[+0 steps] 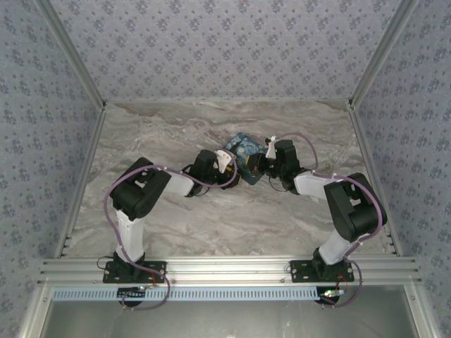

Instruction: Unlock the padlock with the key

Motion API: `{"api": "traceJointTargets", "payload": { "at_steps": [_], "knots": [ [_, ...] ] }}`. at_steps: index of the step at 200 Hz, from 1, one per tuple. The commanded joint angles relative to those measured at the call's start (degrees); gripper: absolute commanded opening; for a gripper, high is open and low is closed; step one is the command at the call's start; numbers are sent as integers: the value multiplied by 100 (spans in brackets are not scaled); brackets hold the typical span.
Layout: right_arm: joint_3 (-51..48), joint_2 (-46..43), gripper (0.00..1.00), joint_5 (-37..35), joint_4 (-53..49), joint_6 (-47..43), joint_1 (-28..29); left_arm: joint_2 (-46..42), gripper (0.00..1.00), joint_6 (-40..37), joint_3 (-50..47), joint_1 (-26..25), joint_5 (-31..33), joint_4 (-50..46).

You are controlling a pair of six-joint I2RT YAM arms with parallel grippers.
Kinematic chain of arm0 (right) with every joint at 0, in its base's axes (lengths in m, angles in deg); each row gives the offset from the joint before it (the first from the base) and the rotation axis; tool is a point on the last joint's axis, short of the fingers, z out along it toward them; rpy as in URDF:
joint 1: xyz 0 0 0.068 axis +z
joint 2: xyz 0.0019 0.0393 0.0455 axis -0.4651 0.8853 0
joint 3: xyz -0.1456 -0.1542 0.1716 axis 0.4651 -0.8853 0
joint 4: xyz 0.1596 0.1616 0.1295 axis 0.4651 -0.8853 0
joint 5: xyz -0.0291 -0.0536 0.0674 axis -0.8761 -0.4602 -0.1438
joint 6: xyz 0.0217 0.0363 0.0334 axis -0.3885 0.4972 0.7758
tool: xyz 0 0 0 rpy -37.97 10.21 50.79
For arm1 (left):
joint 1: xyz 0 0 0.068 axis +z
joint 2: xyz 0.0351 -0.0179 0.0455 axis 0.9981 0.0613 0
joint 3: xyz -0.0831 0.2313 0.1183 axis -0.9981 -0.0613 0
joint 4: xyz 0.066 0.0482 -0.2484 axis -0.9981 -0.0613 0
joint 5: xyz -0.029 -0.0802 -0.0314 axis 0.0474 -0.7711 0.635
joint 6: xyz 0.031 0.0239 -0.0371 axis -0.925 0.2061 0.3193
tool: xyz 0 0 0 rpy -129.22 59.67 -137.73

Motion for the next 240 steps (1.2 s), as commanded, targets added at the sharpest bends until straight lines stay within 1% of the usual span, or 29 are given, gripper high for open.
{"api": "traceJointTargets", "payload": {
  "at_steps": [1,48,116,157,178,198,203,240],
  "knots": [
    [-43,104,0,-113,-657,-120,81,192,48,-213,168,-109,223,-404],
    [-26,109,0,-92,-640,-114,92,181,42,-270,251,-166,298,-524],
    [11,91,0,-109,-570,-117,128,-25,31,-251,184,-175,278,-566],
    [106,-51,0,-114,-482,-169,136,-227,30,-179,165,-175,269,-724],
    [195,-358,0,-173,-557,-327,121,-353,30,-84,172,-170,272,-896],
    [200,-823,0,-282,-694,-436,101,-490,30,56,193,-180,254,-1089],
    [185,-964,0,-325,-758,-657,97,-521,29,95,192,-188,237,-1128],
    [-302,-1914,0,-647,-1104,-950,39,-706,26,380,313,-235,244,-1512]
  ]
}}
